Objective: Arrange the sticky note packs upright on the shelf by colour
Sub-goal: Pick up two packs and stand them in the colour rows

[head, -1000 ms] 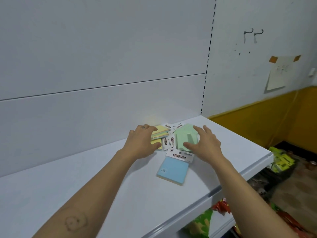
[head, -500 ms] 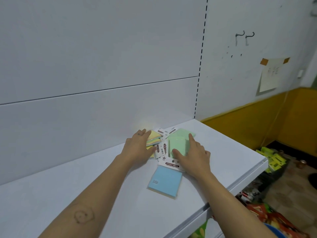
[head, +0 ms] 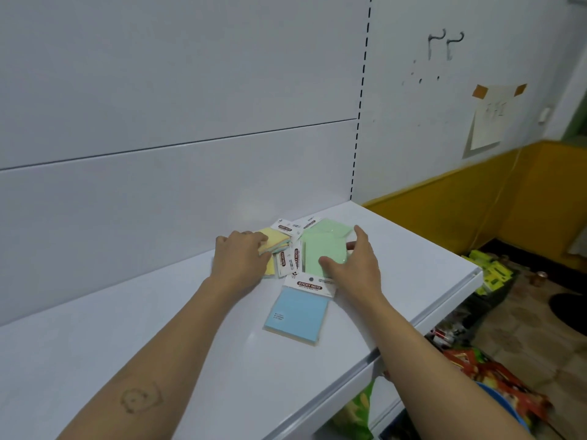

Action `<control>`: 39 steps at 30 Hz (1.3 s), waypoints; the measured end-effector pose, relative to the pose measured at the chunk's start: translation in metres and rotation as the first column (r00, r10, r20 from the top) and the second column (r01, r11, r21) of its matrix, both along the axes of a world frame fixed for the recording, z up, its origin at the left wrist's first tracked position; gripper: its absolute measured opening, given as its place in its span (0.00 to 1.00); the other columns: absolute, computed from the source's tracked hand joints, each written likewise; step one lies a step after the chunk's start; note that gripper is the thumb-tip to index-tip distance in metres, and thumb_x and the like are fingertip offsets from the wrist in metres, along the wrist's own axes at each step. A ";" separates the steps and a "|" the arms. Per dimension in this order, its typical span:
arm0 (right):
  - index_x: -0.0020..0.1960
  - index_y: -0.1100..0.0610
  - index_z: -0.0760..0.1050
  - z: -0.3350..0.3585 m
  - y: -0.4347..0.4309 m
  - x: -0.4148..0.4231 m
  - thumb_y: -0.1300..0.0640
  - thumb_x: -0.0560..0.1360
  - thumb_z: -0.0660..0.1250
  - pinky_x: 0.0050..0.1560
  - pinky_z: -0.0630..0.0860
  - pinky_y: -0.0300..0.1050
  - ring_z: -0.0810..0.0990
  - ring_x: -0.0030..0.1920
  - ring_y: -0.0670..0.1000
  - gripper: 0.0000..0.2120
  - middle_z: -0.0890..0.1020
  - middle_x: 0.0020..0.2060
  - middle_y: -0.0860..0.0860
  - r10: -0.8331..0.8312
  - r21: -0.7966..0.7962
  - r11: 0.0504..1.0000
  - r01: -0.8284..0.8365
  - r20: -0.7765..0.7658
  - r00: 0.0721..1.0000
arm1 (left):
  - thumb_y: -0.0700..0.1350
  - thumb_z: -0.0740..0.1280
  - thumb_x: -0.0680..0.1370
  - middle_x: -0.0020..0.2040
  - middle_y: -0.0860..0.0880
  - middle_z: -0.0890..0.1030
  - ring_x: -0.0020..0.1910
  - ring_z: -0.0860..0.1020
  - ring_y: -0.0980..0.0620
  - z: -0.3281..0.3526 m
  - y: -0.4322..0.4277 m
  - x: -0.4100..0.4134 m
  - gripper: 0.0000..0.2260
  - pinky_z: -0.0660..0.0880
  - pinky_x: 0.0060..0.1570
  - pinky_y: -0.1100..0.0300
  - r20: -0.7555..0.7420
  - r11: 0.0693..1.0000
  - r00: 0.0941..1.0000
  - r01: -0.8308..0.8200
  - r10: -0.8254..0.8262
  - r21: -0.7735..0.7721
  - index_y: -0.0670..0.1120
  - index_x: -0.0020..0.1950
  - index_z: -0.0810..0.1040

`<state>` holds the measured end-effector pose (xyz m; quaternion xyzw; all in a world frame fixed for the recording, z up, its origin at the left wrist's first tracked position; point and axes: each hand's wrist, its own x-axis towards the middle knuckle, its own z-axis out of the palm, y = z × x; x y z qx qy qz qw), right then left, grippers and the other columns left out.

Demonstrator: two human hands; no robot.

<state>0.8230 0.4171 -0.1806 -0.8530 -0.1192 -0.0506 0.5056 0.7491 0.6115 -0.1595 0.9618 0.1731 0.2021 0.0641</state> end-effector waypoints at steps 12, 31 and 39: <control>0.50 0.55 0.81 0.005 -0.010 -0.007 0.54 0.73 0.70 0.42 0.69 0.39 0.78 0.43 0.49 0.07 0.80 0.39 0.48 -0.032 0.177 0.984 0.026 0.034 0.999 | 0.53 0.61 0.77 0.51 0.52 0.78 0.54 0.71 0.49 -0.013 -0.024 -0.058 0.10 0.64 0.52 0.54 0.093 1.000 0.995 -0.021 0.023 -0.018 0.55 0.49 0.82; 0.48 0.57 0.78 -0.001 -0.012 -0.008 0.60 0.78 0.62 0.41 0.78 0.48 0.82 0.40 0.53 0.05 0.82 0.44 0.50 0.082 0.329 0.941 -0.077 -0.003 0.997 | 0.49 0.77 0.67 0.39 0.52 0.76 0.38 0.77 0.52 -0.013 0.001 -0.065 0.18 0.71 0.39 0.59 0.111 0.623 0.984 -0.002 0.142 -0.782 0.47 0.52 0.77; 0.42 0.54 0.79 -0.003 -0.012 -0.007 0.61 0.71 0.67 0.45 0.77 0.48 0.81 0.43 0.51 0.04 0.83 0.39 0.48 0.109 0.212 0.971 -0.107 0.003 0.994 | 0.33 0.74 0.68 0.44 0.42 0.81 0.40 0.81 0.47 -0.005 0.025 -0.082 0.13 0.77 0.46 0.57 0.233 0.171 0.972 0.225 0.027 -0.959 0.41 0.51 0.81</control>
